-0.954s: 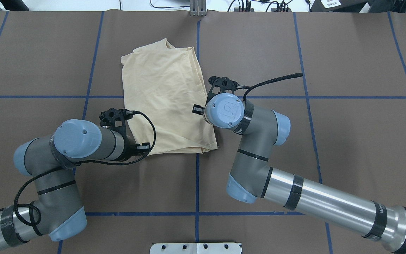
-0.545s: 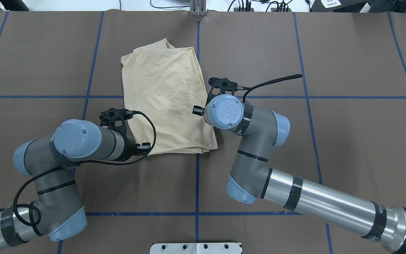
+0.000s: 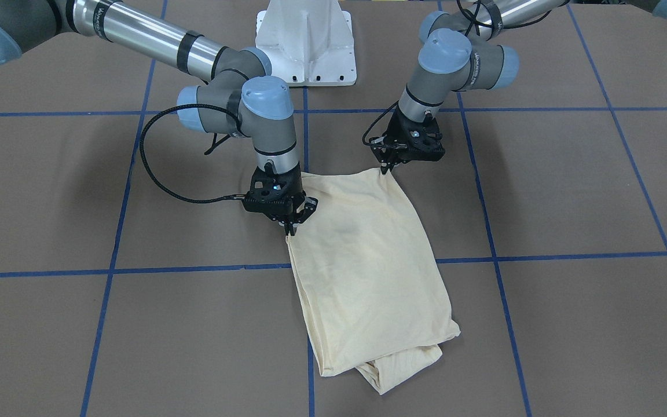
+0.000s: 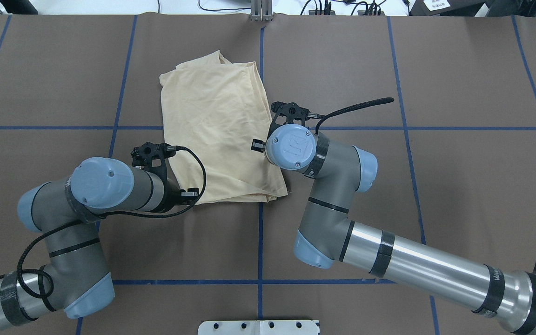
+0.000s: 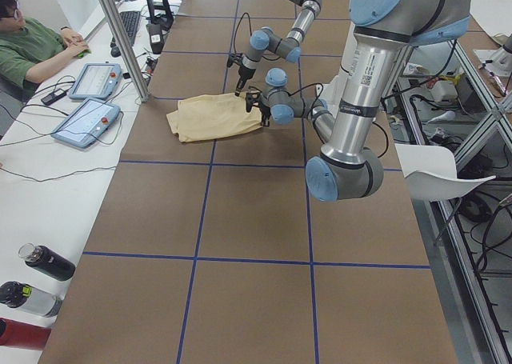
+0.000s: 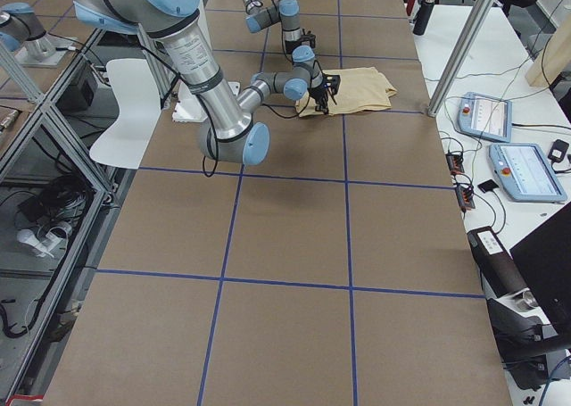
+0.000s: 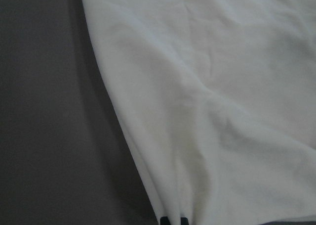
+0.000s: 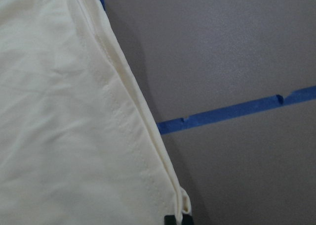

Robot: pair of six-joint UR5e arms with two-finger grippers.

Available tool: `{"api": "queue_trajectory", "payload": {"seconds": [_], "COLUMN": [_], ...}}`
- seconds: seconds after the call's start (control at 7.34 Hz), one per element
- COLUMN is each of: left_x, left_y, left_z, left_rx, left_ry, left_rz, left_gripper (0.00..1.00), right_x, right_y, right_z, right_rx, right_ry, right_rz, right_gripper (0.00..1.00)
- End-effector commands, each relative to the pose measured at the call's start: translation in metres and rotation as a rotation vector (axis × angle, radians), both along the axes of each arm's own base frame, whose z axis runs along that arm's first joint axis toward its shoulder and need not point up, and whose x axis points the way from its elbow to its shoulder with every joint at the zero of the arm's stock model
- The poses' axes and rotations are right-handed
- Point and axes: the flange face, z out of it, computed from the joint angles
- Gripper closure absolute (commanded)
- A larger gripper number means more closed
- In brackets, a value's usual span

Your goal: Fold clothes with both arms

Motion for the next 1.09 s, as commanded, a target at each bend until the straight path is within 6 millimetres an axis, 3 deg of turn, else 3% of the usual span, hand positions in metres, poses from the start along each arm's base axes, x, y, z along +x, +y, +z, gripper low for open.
{"api": "queue_trajectory", "payload": {"seconds": [0.0, 0.27, 0.41, 0.55, 0.82, 0.95], "left_x": [0.001, -0.009, -0.011, -0.004, 0.002, 0.000], "left_y": [0.000, 0.005, 0.014, 0.031, 0.068, 0.091], "left_z": [-0.003, -0.022, -0.031, -0.038, -0.056, -0.060], "left_rx": [0.002, 0.015, 0.011, 0.015, 0.025, 0.029], "left_ry": [0.005, 0.039, 0.063, 0.077, 0.117, 0.133], "left_rz": [0.001, 0.003, 0.032, 0.060, 0.115, 0.150], "left_gripper": [1.00, 1.00, 1.00, 1.00, 1.00, 1.00], "right_x": [0.000, 0.018, 0.045, 0.076, 0.124, 0.131], "right_y": [0.002, 0.010, 0.025, 0.059, 0.133, 0.157], "right_z": [-0.003, -0.002, 0.000, 0.008, 0.000, -0.005], "right_rx": [-0.003, 0.007, 0.016, 0.019, 0.007, -0.023], "right_ry": [-0.011, -0.035, -0.060, -0.068, -0.074, -0.090], "right_rz": [0.002, -0.001, -0.006, -0.031, -0.089, -0.087], "right_gripper": [1.00, 1.00, 1.00, 1.00, 1.00, 1.00]}}
